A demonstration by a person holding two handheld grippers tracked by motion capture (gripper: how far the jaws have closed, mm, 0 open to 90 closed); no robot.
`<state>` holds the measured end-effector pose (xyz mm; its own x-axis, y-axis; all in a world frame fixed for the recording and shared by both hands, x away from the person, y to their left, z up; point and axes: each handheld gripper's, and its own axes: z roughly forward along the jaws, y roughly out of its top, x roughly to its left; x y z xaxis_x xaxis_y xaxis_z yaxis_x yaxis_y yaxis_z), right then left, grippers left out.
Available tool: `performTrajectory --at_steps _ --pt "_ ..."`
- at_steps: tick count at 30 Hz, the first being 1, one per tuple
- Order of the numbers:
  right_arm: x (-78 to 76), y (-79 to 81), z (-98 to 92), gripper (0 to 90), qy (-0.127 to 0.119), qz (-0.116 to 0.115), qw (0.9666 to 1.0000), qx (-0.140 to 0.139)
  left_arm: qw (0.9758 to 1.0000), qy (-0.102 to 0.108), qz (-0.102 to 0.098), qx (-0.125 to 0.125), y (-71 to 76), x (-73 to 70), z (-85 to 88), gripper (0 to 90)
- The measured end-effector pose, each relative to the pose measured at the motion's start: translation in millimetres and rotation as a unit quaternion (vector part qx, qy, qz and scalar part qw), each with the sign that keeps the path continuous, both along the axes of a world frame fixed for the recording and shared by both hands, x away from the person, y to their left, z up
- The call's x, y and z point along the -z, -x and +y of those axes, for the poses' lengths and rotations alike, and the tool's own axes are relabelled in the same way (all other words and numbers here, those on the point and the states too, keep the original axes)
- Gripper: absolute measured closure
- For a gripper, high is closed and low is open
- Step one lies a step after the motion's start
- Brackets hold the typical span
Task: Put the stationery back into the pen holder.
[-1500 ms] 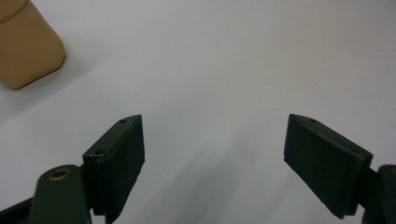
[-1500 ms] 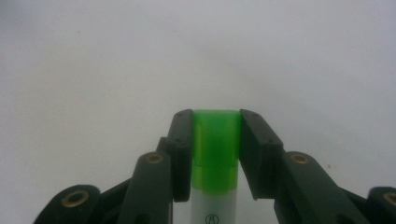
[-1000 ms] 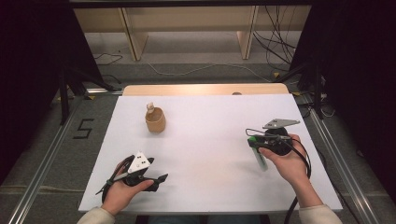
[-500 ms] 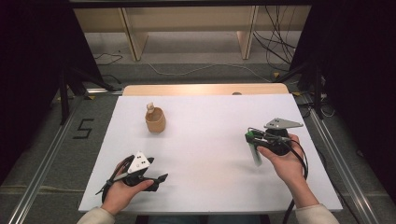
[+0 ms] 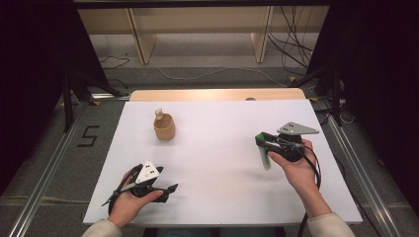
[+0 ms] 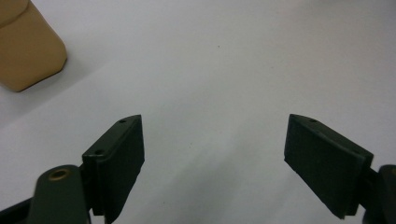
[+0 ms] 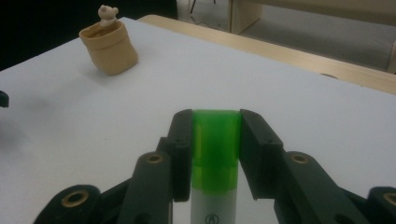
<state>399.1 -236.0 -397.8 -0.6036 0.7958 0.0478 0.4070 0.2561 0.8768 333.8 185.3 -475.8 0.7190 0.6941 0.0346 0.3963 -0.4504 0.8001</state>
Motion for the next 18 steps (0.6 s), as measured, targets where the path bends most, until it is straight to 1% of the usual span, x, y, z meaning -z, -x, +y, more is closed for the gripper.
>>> performTrajectory --at_steps 4,10,12,14,18 --pt "-2.5 -2.4 4.4 67.2 -0.010 -0.007 0.9999 0.000 1.0000 0.000 0.000 0.000 0.1 0.1 -0.3 20.1" --pt "-5.1 -8.2 13.5 67.2 -0.016 -0.015 0.9997 -0.014 1.0000 0.001 0.000 -0.001 0.3 0.2 -0.7 20.1" --pt "-5.8 -10.1 17.2 67.1 -0.022 -0.016 0.9995 -0.016 1.0000 0.002 -0.001 -0.001 0.3 0.4 -0.8 20.1" --pt "-6.4 -12.7 20.9 67.2 -0.022 -0.022 0.9993 -0.022 1.0000 0.001 0.000 -0.001 0.3 0.2 -0.6 20.1" --pt "-7.4 -16.4 28.1 67.2 -0.025 -0.024 0.9991 -0.026 1.0000 0.002 -0.001 -0.002 0.3 0.5 -0.8 20.1"
